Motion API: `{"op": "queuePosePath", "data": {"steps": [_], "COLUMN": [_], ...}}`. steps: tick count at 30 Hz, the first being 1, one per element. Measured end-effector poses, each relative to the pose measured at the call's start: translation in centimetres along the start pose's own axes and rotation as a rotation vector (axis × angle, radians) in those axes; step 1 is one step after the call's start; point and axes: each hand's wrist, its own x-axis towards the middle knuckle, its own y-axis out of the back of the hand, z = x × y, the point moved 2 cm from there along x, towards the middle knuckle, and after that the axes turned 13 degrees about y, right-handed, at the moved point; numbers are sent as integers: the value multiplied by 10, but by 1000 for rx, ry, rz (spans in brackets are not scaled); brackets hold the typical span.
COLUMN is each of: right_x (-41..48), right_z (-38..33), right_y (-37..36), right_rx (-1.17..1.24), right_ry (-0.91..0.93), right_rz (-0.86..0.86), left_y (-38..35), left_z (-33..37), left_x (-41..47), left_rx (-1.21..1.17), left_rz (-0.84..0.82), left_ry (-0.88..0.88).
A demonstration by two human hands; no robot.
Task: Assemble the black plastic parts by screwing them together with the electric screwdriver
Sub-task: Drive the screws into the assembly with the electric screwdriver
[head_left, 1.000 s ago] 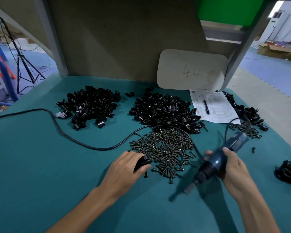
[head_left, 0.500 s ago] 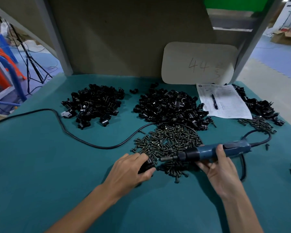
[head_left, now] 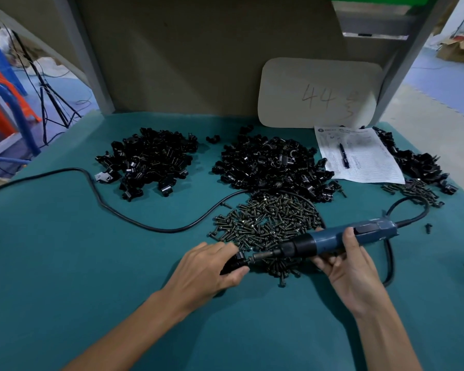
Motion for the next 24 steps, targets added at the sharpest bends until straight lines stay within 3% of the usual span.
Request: {"op": "queuePosePath", "data": {"steps": [16, 24], "right_x": [4, 1], "right_z": [5, 3], "right_y": [10, 1], "right_rx": [32, -46], "right_ry": [-48, -90], "right_rz": [-98, -51], "left_y": [-4, -2], "left_z": [-7, -4], "left_x": [-3, -3], "left_rx": [-45, 8], "left_rz": [-156, -91], "left_ry": [-52, -54]}}
